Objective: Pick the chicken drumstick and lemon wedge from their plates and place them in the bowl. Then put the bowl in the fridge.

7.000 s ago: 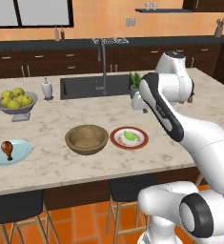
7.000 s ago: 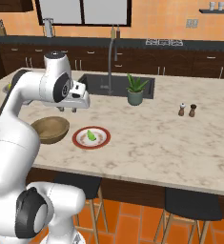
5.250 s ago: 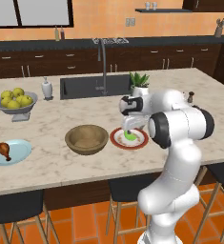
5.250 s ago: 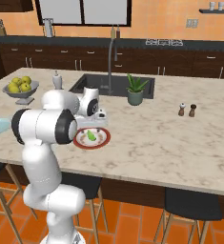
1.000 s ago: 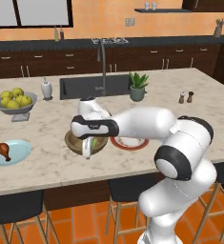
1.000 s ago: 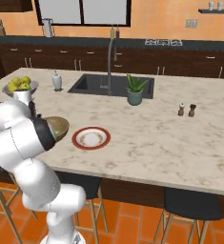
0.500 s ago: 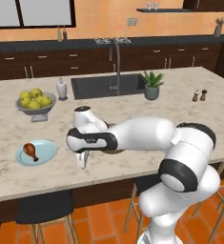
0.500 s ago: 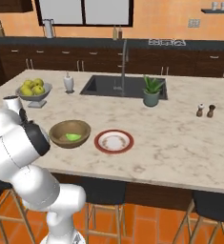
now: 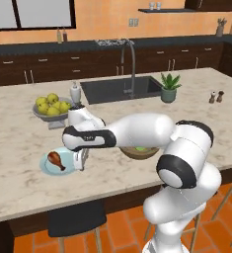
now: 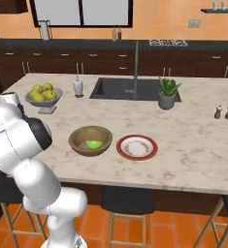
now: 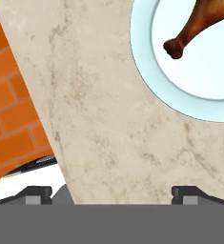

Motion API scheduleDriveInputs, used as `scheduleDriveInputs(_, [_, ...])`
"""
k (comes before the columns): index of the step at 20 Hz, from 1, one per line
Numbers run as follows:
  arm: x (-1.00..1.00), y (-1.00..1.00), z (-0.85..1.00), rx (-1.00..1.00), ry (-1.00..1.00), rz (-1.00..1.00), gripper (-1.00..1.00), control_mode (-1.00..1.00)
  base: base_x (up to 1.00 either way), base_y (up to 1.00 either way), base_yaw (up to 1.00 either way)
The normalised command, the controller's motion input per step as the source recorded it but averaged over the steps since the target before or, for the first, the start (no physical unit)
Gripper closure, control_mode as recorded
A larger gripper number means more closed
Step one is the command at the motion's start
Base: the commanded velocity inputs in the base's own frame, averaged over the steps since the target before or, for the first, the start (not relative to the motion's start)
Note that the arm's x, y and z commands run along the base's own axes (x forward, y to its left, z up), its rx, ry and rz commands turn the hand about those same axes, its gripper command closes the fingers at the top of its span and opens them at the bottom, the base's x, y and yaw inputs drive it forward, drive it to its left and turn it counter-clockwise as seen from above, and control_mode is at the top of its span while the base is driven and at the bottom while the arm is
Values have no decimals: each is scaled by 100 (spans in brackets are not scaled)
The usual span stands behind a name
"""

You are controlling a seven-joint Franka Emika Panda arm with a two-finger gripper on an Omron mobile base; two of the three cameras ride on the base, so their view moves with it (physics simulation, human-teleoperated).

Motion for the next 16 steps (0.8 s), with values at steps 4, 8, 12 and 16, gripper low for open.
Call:
scheduleDriveInputs(4, [0,0,0,0,0,0,-100,100,-8,100,-5])
scheduleDriveInputs(8, [0,0,0,0,0,0,-100,100,-21,98,-1])
scheduleDriveInputs(12, [0,0,0,0,0,0,-100,100,-16,62,5])
scheduleDriveInputs(16, [0,0,0,0,0,0,-100,100,26,23,5])
